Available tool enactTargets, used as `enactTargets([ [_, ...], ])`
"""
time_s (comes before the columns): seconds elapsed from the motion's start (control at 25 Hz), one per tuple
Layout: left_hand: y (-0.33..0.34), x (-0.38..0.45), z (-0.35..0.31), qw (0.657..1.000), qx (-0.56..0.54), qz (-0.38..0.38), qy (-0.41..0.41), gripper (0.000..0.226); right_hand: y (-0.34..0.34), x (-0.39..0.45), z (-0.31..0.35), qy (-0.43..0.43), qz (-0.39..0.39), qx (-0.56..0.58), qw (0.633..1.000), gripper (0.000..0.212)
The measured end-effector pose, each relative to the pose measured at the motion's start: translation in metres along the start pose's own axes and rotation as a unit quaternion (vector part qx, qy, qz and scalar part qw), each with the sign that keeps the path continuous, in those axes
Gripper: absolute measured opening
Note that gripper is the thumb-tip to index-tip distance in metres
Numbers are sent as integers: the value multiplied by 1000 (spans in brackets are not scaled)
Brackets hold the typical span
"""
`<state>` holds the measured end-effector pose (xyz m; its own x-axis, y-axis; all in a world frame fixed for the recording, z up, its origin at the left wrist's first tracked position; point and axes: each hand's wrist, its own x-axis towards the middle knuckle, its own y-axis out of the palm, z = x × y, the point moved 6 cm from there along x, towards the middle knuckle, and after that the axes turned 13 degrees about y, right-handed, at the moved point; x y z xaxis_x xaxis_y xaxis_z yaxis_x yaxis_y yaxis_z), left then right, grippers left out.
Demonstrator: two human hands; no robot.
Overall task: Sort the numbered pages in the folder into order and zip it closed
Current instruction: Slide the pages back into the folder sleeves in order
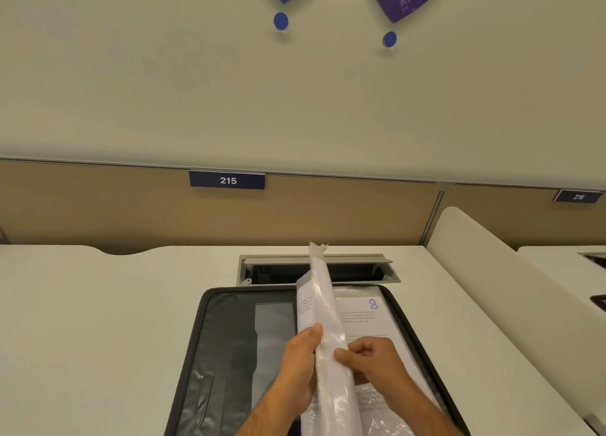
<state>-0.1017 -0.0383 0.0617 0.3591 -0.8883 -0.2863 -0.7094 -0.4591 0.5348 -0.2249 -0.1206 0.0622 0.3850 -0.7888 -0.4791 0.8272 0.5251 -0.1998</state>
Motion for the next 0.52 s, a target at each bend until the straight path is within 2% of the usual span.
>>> enactTargets([
  [0.24, -7, 5, -1, 999, 31, -19, 11, 27, -18, 4, -9, 92, 31, 62, 993, 14],
  [0.32, -7, 4, -1, 999, 33, -19, 8, 27, -39, 8, -14, 99, -61, 61, 991, 14],
  [0.36, -7, 4, -1, 999, 30, -18, 8, 28, -55, 10, -14, 79, -151, 40, 985, 19],
  [0.44, -5, 2, -2, 999, 28, -16, 4, 27, -73, -3, 0, -23, -320, -15, 947, 16],
  [0.48, -4, 1, -2, 999, 30, -15, 2, 26, -71, -9, 10, -90, -341, -41, 935, 11],
  [0.52, -2, 0, -2, 999, 32, -16, 2, 26, -62, -10, 17, -137, -313, -69, 937, 11],
])
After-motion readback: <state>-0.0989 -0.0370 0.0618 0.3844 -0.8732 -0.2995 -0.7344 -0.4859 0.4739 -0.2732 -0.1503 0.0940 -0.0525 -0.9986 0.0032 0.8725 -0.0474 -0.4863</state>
